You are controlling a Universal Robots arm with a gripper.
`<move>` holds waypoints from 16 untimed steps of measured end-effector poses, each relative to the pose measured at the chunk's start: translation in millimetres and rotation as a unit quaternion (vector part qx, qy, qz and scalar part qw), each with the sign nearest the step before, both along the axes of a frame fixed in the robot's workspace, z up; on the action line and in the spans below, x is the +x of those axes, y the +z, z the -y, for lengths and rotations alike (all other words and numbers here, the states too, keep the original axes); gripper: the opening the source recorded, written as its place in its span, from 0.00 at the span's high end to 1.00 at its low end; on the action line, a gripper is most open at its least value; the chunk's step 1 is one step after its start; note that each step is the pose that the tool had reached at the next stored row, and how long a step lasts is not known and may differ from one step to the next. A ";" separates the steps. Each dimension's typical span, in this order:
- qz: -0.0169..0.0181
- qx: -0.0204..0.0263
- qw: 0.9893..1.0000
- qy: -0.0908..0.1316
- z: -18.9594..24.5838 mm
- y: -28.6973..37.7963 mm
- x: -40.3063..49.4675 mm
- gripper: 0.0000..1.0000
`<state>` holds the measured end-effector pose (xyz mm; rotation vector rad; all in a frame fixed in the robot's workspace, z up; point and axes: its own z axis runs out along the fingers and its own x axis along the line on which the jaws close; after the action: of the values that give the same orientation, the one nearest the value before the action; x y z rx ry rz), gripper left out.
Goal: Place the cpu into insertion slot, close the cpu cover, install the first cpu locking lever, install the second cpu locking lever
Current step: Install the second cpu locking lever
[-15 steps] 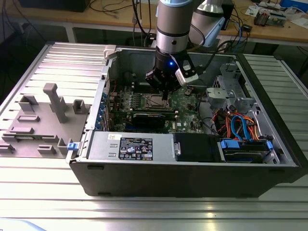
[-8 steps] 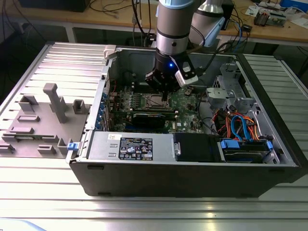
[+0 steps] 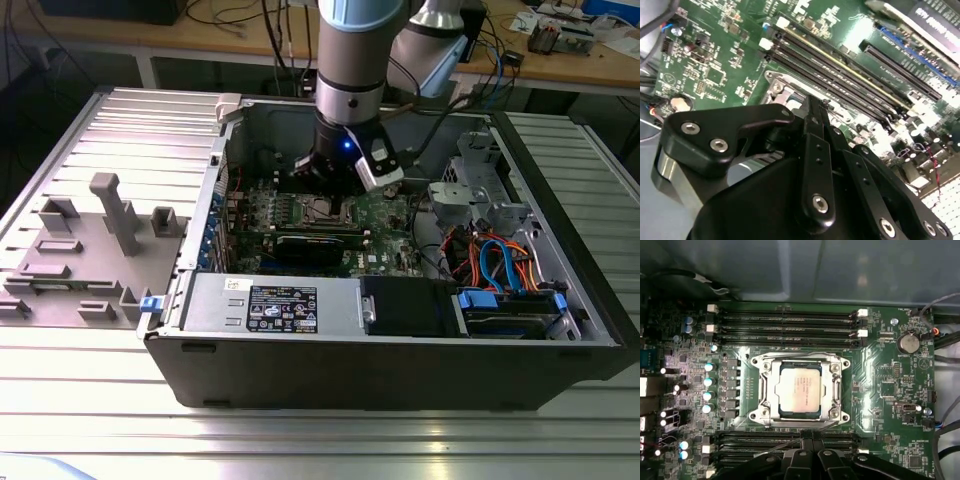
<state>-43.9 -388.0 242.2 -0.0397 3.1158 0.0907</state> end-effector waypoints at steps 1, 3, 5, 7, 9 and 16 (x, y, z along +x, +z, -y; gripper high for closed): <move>0.000 0.000 1.000 0.000 1.5 0.0 -0.4 0.89; 0.000 0.001 1.000 0.001 3.2 -0.2 -2.3 0.89; 0.000 0.005 1.000 0.001 3.7 -1.2 -8.9 0.89; 0.000 0.012 1.000 0.001 4.1 -2.2 -15.4 0.89; 0.000 0.018 1.000 0.002 4.6 -3.3 -22.2 0.89; -0.001 0.043 0.999 0.005 15.8 -11.8 -27.6 0.89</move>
<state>-71.5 -403.8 230.4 -0.0538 3.1092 0.2264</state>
